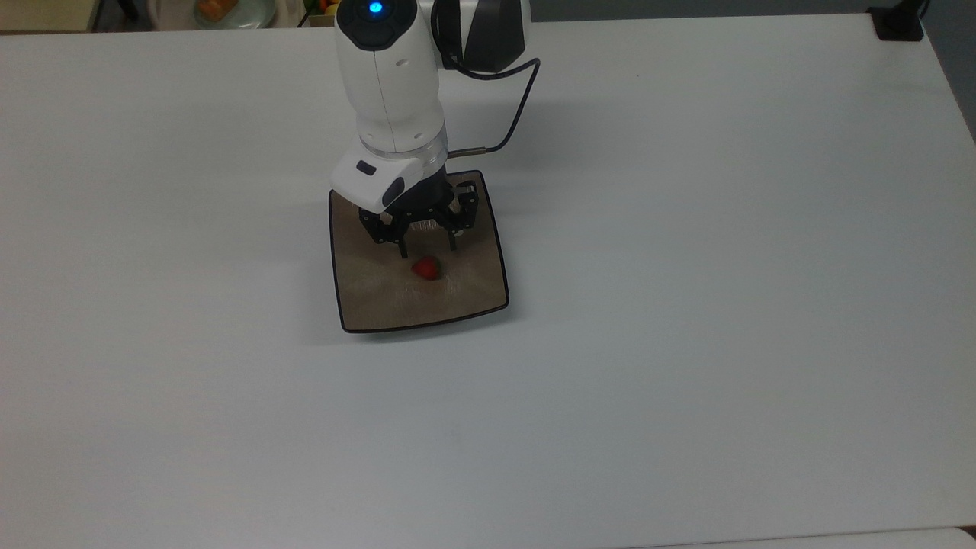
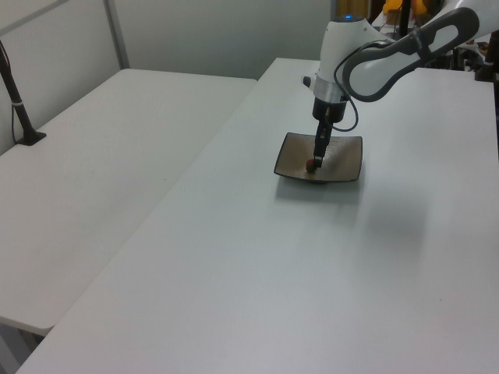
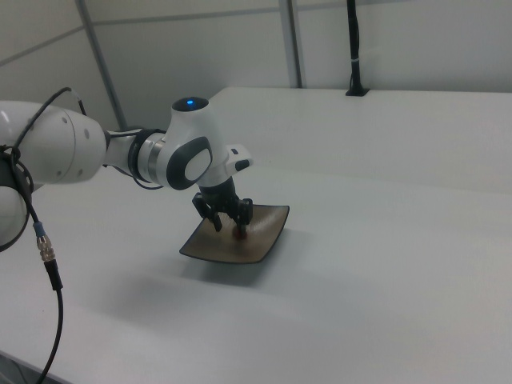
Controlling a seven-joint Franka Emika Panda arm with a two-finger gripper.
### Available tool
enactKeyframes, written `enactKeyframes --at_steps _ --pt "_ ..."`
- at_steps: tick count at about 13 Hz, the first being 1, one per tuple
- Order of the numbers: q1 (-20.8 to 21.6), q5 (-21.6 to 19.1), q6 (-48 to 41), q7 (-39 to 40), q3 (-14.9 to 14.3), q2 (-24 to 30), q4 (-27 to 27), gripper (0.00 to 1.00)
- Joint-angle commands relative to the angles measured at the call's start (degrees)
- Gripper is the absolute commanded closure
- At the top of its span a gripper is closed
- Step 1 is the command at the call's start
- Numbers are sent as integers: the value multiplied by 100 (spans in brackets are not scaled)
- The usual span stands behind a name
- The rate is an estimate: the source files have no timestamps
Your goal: Strawberries on a ceramic plate
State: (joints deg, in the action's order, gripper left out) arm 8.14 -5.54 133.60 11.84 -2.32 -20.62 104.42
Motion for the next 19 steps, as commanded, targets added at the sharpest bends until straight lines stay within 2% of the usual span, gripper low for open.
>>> enactKeyframes --at_steps 1,4,8,15,17,19 --pt "48 -26 123 -77 -23 101 96 0" --pt "39 1 0 -147 -32 409 52 0" --pt "-84 18 -1334 -243 -58 1111 -369 0" --pt "-277 212 -3065 -770 -163 2253 -440 0" --pt "-277 229 -3356 -858 -155 2491 -440 0" --pt "-277 282 -3498 -1392 -85 2606 -440 0"
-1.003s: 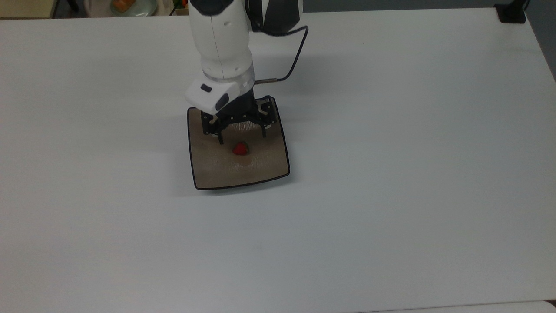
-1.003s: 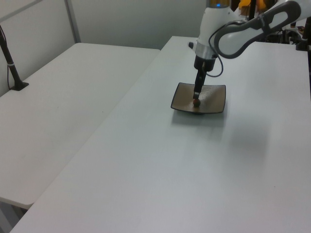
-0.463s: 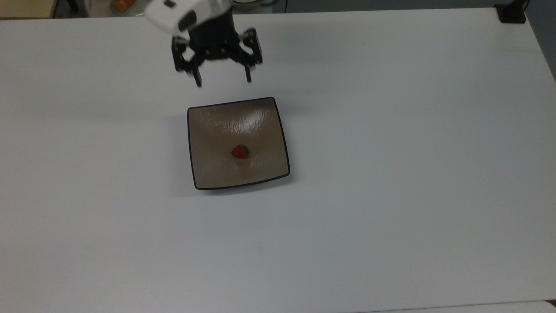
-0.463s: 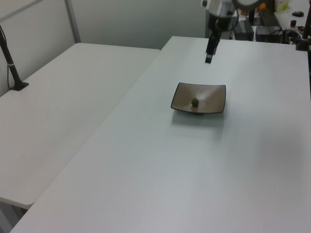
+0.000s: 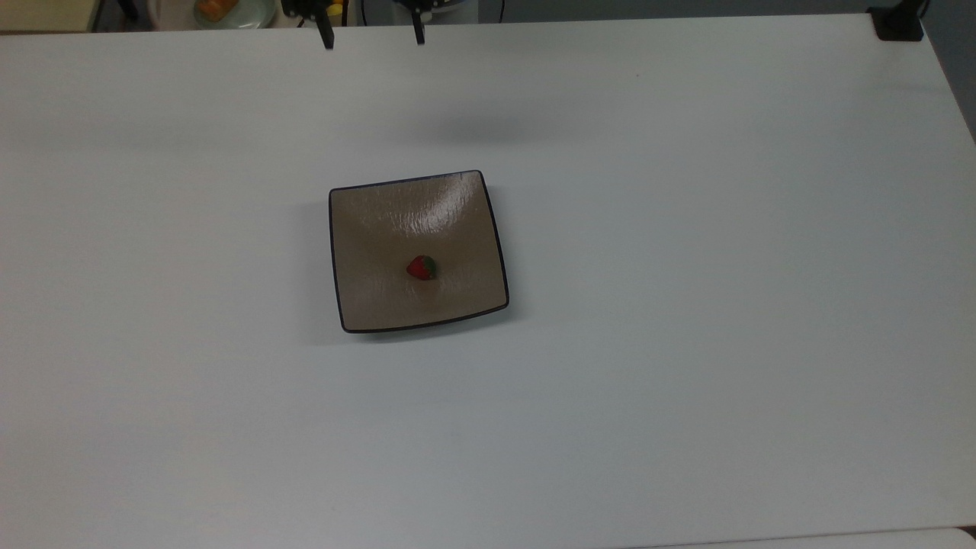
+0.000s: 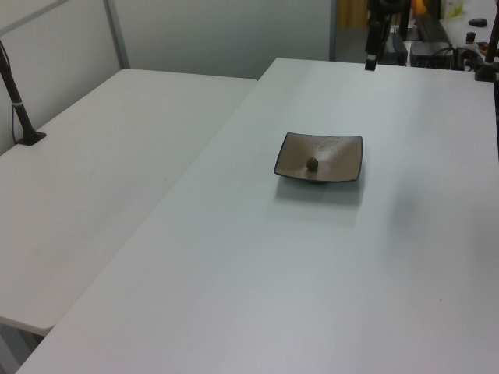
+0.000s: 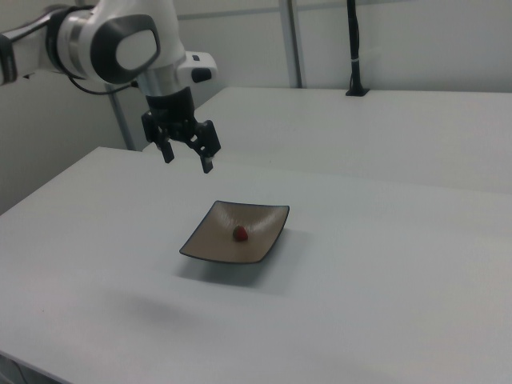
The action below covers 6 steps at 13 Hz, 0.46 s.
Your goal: Strawberries on a ceramic plate
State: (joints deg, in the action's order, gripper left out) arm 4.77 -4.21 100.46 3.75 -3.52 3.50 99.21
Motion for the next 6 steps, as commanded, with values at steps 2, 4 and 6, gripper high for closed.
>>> enactKeyframes --at_steps 2,4,6 --pt "59 192 -141 -866 245 186 81 0" --pt "42 193 -70 -1094 457 160 81 0" --pt "24 201 35 -1105 660 125 90 0"
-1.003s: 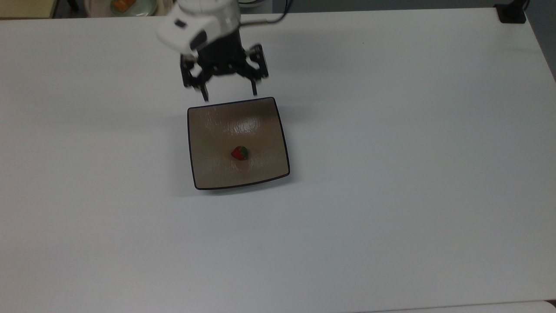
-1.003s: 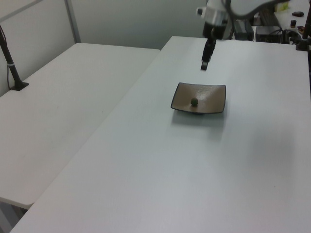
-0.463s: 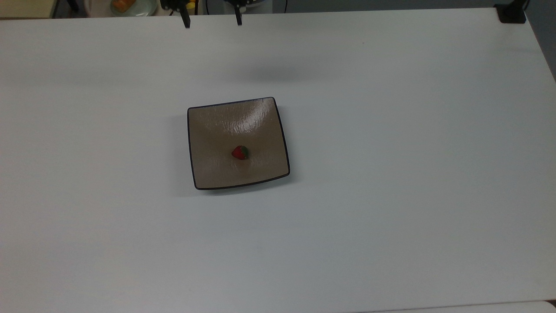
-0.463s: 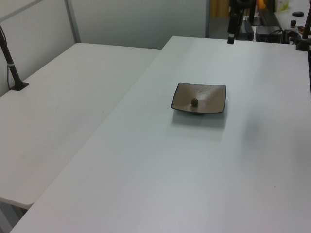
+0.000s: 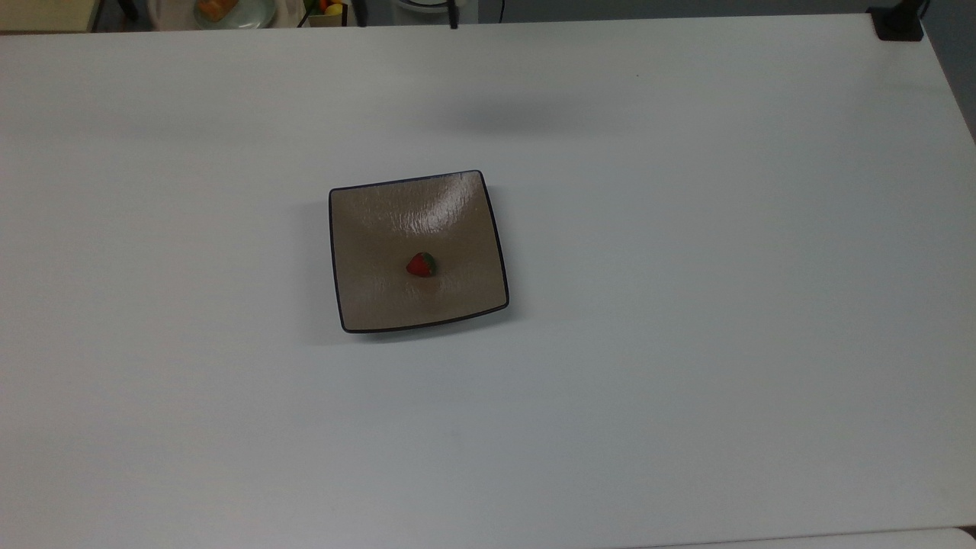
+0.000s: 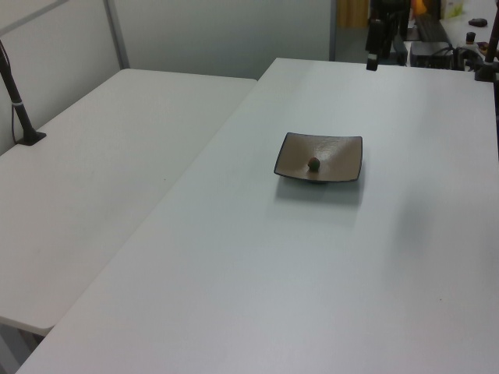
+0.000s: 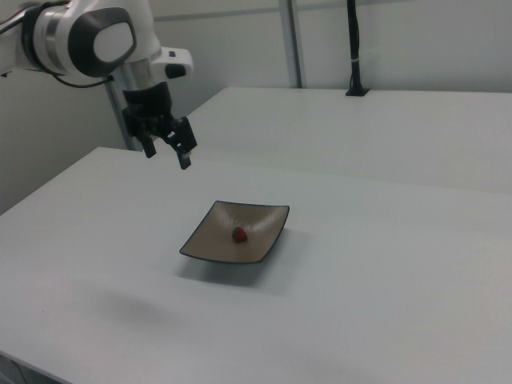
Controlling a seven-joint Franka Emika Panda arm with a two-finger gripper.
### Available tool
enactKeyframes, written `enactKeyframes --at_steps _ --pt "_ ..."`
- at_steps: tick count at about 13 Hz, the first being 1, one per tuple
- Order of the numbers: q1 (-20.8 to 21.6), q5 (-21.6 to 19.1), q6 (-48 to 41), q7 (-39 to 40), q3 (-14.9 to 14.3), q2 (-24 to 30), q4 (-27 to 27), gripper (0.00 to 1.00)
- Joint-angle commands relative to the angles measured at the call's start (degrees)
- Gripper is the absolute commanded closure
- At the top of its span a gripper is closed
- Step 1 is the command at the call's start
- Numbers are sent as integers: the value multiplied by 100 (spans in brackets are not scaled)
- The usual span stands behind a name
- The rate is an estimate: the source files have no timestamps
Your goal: Strawberries on a ceramic plate
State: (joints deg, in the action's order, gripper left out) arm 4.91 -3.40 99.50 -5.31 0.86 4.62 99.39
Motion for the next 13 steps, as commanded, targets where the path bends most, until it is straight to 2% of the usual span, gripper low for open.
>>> enactKeyframes --at_steps 1,3,5,7,13 --pt "-7 129 192 -146 221 -31 63 0" --pt "-42 225 314 -85 221 -92 63 0" --pt "-43 445 429 301 213 -180 72 0" --pt "-60 420 517 592 134 -207 63 0" --pt "-60 367 544 566 133 -216 63 0"
